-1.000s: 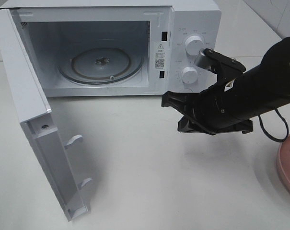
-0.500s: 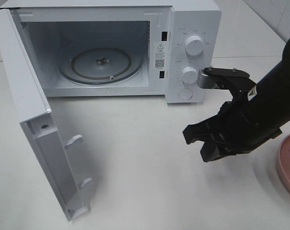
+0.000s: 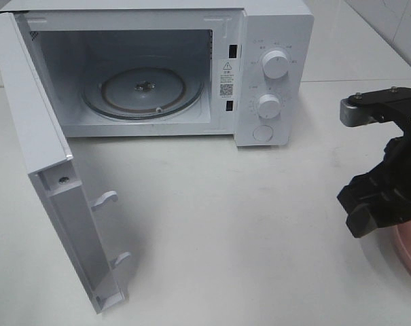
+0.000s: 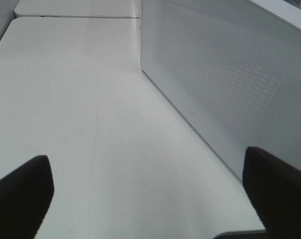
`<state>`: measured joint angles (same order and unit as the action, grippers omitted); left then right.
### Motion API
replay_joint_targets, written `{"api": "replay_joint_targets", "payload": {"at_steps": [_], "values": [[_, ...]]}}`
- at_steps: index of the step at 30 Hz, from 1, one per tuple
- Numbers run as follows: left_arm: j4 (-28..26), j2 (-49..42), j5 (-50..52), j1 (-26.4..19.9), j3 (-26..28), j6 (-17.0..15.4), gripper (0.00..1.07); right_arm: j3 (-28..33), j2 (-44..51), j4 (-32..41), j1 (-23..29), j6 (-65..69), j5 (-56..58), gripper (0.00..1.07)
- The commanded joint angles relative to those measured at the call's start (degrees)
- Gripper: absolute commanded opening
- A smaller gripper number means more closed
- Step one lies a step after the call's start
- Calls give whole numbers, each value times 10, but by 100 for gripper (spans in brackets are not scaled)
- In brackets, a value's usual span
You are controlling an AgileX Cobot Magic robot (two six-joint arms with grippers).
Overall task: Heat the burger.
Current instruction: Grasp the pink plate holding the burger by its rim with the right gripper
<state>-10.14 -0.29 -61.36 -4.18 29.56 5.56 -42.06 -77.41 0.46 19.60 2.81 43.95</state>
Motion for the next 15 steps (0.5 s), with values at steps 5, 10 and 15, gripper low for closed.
{"api": "replay_joint_targets", "payload": {"at_steps": [5, 10, 15], "values": [[-3, -10, 0, -1, -1, -3, 98, -1, 5, -35, -38, -6, 40, 95], [-3, -10, 0, -1, -1, -3, 98, 7, -9, -52, -69, -5, 38, 93], [-3, -10, 0, -1, -1, -3, 98, 22, -34, -54, -89, -9, 19, 92]]}}
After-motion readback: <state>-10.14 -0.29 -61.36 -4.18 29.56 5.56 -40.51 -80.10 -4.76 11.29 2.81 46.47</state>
